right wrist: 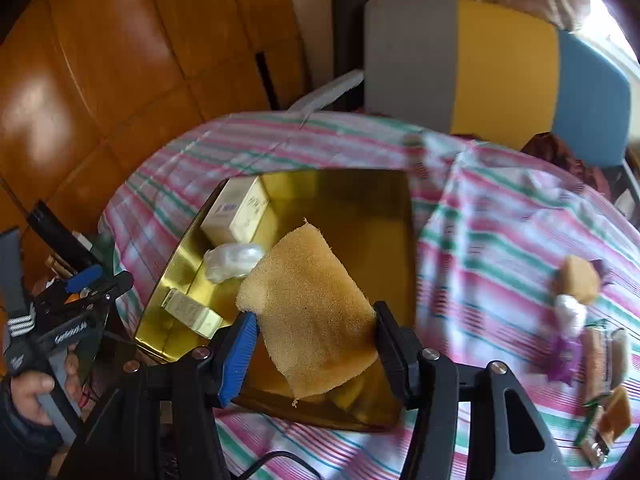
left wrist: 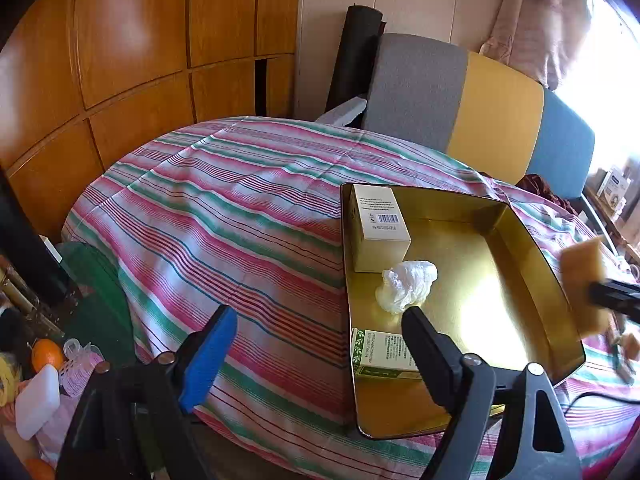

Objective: Organize objects
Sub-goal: 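Grasp the yellow sponge with the right tool and release it in the tray, then move the left tool to the purple snack packet and grasp it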

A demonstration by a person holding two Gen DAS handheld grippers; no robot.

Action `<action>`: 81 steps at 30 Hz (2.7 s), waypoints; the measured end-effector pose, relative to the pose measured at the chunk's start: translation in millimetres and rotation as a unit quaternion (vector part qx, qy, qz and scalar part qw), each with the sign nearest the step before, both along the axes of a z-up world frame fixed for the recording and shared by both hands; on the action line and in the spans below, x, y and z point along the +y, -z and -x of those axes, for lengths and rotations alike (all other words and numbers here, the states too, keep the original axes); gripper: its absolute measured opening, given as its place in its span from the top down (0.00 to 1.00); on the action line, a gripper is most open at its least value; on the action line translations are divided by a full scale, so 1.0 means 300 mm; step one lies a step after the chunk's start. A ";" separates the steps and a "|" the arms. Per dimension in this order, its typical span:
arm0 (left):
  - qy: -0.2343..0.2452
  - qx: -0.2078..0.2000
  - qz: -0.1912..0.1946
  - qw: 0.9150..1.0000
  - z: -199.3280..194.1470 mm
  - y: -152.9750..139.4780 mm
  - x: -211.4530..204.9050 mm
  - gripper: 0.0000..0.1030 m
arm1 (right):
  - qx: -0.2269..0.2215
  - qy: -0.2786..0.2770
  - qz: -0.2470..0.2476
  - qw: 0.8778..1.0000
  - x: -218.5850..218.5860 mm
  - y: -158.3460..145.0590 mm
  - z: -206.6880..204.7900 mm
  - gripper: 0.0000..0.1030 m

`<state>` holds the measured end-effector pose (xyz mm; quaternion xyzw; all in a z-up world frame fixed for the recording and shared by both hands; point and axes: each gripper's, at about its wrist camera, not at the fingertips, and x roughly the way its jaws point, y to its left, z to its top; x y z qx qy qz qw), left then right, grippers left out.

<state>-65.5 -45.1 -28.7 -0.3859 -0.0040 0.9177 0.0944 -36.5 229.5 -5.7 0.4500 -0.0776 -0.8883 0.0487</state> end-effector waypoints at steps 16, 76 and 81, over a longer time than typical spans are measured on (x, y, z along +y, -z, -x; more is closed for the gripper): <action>-0.009 -0.001 -0.018 1.000 -0.006 0.017 -0.047 0.14 | -0.082 -0.099 0.067 0.990 -0.306 0.223 0.125 0.29; 0.303 0.013 0.029 0.952 -0.115 -0.143 0.986 0.10 | 0.026 0.455 0.008 0.890 1.036 0.085 -0.577 0.21; 0.332 -0.020 0.032 0.942 -0.094 -0.126 1.171 0.10 | 0.027 0.454 0.026 0.890 1.046 0.089 -0.583 0.21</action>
